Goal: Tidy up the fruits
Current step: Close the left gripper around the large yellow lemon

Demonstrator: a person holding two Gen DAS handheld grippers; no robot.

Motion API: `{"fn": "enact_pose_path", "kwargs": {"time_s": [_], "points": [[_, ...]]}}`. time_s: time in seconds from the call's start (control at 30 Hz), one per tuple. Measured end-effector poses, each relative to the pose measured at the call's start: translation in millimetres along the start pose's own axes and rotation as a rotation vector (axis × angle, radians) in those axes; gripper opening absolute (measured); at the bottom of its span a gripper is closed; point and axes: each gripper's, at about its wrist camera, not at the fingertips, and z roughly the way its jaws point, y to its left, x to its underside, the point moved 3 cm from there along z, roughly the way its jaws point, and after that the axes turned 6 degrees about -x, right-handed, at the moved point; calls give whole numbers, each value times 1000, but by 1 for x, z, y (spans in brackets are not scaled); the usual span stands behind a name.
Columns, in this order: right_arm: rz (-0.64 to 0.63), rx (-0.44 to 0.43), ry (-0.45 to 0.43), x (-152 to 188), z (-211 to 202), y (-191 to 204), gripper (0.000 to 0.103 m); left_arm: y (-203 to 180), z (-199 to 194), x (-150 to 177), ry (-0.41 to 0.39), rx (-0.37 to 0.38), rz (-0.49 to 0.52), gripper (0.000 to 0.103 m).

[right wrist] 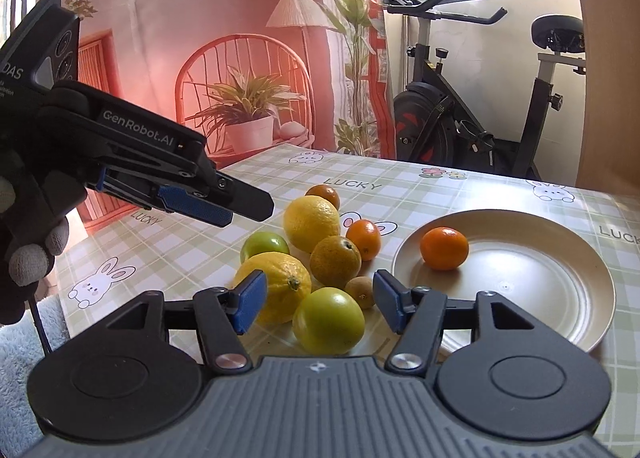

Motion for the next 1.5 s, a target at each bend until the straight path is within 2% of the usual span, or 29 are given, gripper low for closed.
{"fn": "enact_pose_path", "kwargs": {"time_s": [0.13, 0.2, 0.33, 0.4, 0.57, 0.97, 1.13, 1.2, 1.5], "points": [[-57, -28, 53, -2, 16, 14, 64, 10, 2, 5, 14, 33, -24, 59], [-78, -37, 74, -4, 23, 19, 64, 14, 5, 9, 25, 41, -37, 65], [-125, -49, 124, -9, 39, 23, 64, 17, 9, 13, 35, 72, -59, 66], [-148, -47, 152, -9, 48, 25, 64, 18, 12, 16, 47, 94, -86, 74], [-175, -41, 196, -7, 63, 26, 64, 19, 24, 24, 73, 125, -116, 74], [-250, -17, 232, 0, 78, 33, 64, 26, 45, 39, 118, 164, -180, 73], [-243, -3, 218, 2, 78, 33, 63, 23, 49, 43, 125, 164, -173, 72], [-243, 2, 215, 3, 79, 35, 63, 22, 50, 44, 126, 164, -170, 65], [-218, 3, 208, 3, 77, 34, 63, 14, 41, 40, 100, 141, -122, 65]]}}
